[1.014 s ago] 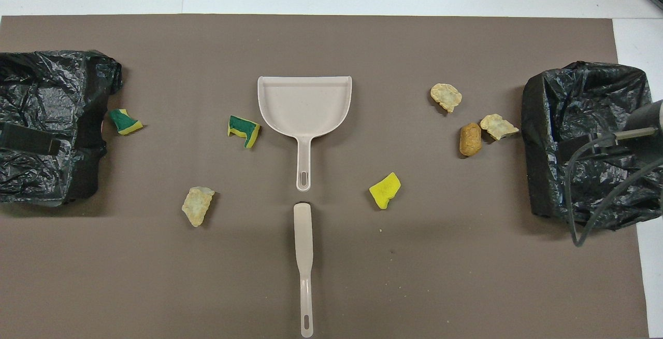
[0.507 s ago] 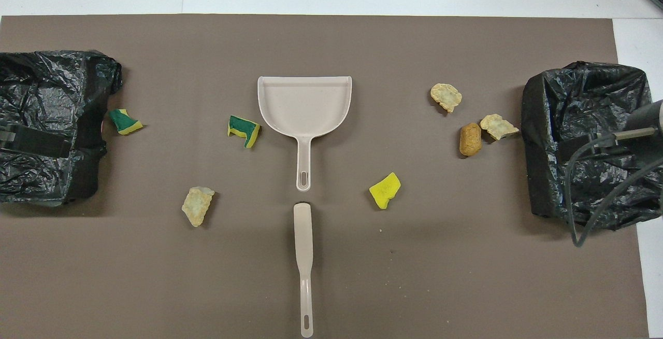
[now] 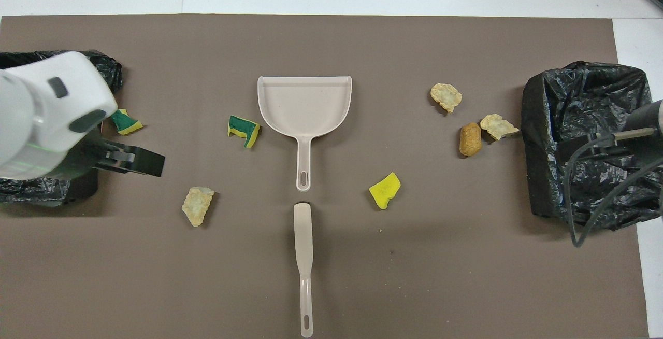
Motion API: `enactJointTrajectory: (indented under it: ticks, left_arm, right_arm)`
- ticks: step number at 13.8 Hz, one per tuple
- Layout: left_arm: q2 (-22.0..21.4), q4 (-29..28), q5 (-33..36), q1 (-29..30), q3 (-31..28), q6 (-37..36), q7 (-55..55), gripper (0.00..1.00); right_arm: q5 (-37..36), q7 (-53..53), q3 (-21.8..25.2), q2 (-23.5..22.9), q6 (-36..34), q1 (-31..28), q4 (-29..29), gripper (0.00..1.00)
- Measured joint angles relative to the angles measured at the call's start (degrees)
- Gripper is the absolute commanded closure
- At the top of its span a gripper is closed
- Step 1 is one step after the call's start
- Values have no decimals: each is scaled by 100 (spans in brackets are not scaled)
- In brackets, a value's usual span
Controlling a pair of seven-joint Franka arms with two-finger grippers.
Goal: Sweep and dump trash in bin
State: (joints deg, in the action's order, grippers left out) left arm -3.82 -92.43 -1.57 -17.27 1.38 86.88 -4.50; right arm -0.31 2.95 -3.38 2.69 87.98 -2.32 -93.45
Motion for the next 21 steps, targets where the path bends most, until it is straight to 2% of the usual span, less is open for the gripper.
enactJointTrajectory:
  ticks: [5, 9, 15, 21]
  left_arm:
    - [-552, -1389, -7, -989, 13, 576, -551, 0]
    - [-870, -2207, -12, -1754, 16, 1181, -1432, 0]
    - [-942, -3223, -14, -2651, 24, 2096, -2383, 0]
    - [-814, -4391, -15, -3542, 42, 3467, -3243, 0]
  right_arm:
    - [-3, 133, 1, 8, -163, 0, 0, 0]
    - [-3, 200, -2, 136, -238, 22, -159, 0]
    - [7, -55, -83, 211, 10, 122, -327, 0]
    - [93, -1256, -124, -72, 440, 748, -441, 0]
